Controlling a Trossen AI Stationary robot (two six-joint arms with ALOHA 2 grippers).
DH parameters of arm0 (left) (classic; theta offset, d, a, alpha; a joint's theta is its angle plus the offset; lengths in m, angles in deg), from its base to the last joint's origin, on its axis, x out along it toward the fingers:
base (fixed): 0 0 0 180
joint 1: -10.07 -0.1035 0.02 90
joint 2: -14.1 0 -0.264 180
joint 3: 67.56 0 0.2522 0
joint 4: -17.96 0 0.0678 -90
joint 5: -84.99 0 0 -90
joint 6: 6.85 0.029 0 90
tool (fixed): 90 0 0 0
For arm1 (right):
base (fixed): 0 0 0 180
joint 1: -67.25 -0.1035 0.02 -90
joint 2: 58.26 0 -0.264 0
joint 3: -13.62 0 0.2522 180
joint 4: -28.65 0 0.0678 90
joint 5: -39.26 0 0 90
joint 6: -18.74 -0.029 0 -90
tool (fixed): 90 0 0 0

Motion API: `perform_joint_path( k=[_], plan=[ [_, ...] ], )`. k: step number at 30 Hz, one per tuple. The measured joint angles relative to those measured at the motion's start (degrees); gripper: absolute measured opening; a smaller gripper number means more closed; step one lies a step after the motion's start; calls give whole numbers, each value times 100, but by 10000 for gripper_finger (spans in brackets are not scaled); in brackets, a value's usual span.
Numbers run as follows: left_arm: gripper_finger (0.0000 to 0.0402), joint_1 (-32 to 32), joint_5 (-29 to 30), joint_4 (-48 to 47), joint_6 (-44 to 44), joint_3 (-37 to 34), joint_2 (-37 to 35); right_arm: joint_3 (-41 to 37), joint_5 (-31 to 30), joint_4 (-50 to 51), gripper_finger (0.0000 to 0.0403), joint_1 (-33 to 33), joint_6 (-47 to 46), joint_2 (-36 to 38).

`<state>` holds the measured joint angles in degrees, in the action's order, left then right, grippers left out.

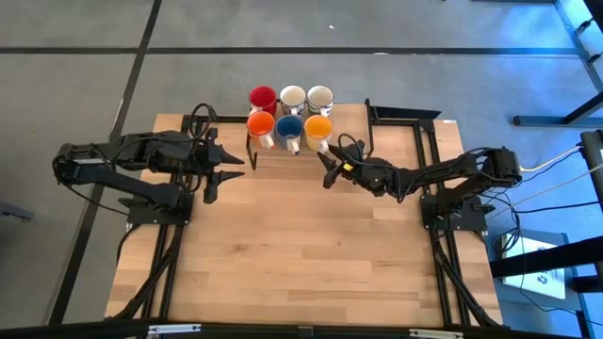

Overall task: Place coffee mugs
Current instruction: Put the yellow cup on the shelf, then return to Home Position

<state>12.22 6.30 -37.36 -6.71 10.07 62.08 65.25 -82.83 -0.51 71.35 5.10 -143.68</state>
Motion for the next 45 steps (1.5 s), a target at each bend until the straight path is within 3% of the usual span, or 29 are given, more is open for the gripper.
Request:
perform_joint_path(
  k=[16, 27, 31, 40, 45],
  plan=[
    [131, 1, 4, 29, 37, -2, 1, 142, -290, 78, 170, 0, 198, 324],
    [131, 3, 409, 11, -90, -2, 38, 803, 1238, 658, 170, -392, -367, 809],
    [127, -2, 31, 251, 24, -13, -15, 874, 1650, 933, 170, -489, -737, 1009],
    [58, 0, -406, 693, 42, -11, -539, 870, 2498, 1096, 162, -525, -779, 1399],
    [5, 4, -1006, 849, 42, -72, -700, 871, 2536, 1340, 92, -522, -637, 1517]
  ],
)
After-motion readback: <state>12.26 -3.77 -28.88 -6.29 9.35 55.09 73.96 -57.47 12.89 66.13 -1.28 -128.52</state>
